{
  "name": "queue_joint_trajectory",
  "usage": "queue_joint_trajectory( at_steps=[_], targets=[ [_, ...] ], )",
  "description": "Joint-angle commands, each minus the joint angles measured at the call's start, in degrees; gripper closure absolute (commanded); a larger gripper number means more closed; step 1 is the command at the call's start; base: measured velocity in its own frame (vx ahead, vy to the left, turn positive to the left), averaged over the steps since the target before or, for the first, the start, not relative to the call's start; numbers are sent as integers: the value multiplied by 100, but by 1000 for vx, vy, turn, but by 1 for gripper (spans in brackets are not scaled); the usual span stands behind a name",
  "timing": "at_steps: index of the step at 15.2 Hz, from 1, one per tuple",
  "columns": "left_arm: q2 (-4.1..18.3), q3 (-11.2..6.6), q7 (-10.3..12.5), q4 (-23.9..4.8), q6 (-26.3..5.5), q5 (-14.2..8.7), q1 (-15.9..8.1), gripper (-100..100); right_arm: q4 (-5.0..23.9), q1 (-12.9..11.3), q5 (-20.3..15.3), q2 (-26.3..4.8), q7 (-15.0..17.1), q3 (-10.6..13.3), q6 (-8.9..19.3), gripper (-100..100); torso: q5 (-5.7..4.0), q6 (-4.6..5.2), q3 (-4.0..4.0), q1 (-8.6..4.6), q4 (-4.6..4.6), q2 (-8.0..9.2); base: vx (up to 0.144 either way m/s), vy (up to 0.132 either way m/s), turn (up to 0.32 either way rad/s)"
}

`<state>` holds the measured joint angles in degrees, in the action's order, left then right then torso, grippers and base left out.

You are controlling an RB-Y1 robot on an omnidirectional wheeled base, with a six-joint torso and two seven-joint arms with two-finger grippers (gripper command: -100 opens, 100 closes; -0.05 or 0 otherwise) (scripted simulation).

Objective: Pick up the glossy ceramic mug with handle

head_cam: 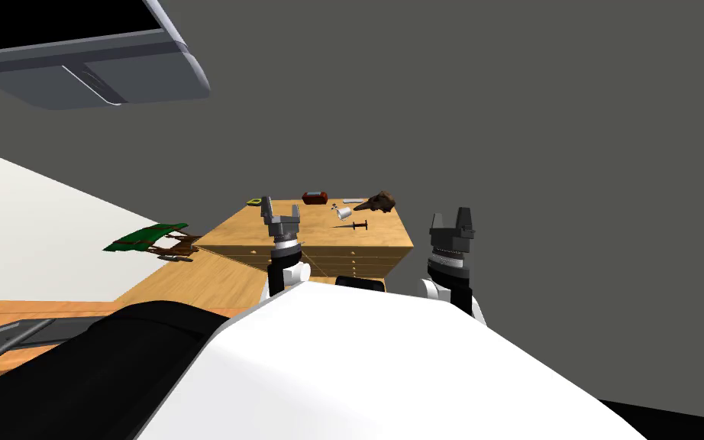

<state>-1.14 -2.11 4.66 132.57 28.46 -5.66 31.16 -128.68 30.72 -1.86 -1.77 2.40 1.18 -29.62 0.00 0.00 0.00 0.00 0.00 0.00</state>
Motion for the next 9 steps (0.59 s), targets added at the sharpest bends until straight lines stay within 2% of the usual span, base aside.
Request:
queue_joint_trajectory(
  at_steps=[1,2,3,5,6,8,9],
  targets=[
    [212,0,18,-54,-17,-8,-32,-100,0,0,0,0,0,0,0,0,0,0,0,0,0,0,-4,7,-47],
    [361,0,36,-109,-34,-16,-64,-100,0,0,0,0,0,0,0,0,0,1,0,3,0,1,-14,22,-111],
    [367,0,36,-109,-34,-16,-64,-100,0,-1,0,0,0,0,0,0,1,2,2,8,0,3,-16,28,-83],
    [678,1,88,-270,-84,-40,-158,-100,0,-1,0,0,0,0,0,0,3,2,4,15,1,7,-27,38,-117],
    [686,1,88,-270,-84,-40,-158,-100,0,-1,0,0,0,0,0,0,4,3,5,19,2,10,-32,47,-130],
    [991,3,161,-495,-154,-74,-289,-100,0,-1,0,-1,0,0,0,0,5,3,7,24,2,12,-36,58,-173],
    [991,3,161,-495,-154,-74,-289,-100,0,-1,0,-1,0,0,0,0,6,4,8,28,3,14,-36,62,-150]
  ],
)
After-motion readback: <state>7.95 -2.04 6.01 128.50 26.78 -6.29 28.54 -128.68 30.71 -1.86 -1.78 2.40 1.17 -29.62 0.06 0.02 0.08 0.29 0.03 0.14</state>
